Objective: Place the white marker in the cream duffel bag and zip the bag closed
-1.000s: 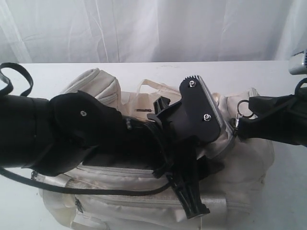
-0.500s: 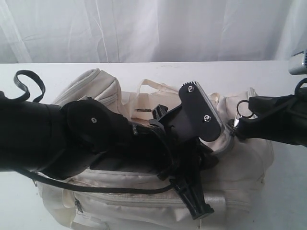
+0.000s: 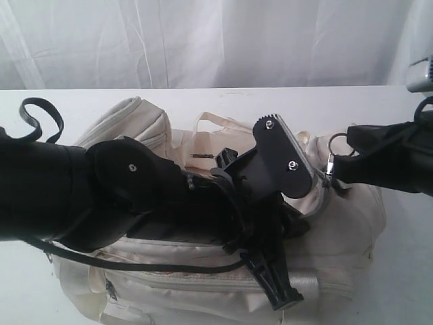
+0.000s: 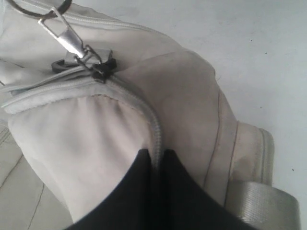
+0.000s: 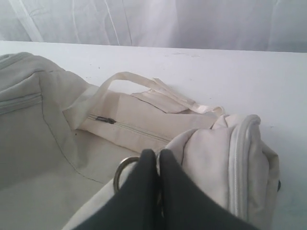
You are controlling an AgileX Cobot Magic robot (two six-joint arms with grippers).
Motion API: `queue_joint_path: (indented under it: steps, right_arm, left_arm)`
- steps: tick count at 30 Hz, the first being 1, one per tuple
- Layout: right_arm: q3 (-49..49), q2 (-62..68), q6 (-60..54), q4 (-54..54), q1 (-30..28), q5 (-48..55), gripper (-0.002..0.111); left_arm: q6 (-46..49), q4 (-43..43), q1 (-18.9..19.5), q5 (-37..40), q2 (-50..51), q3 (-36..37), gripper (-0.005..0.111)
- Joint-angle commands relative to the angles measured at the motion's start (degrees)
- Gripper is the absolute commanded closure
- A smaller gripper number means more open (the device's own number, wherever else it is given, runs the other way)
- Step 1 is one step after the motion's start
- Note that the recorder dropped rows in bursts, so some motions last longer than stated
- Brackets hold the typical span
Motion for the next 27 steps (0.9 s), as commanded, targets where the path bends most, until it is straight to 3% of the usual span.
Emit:
queue_joint_path:
  steps: [1,21,27]
  right_arm:
    - [-2.8,3.39,-1.37,-0.01,-0.15,-0.45,0.108]
    - [-6.51,8.27,-1.99,-0.01,-0.15,-2.93,0.108]
    - [-3.97,8.27,-0.52,-0.01,-0.15,-3.72,0.095]
  left_arm:
    - [-0.53,-1.09,-0.41,3.75,-0.04,0.09,0.102]
    - [-0.42,-1.09,-0.41,5.26,-0.15,0.09,0.102]
    - [0.55,-1.09,-0.41,2.04,-1.32,0.09,0.102]
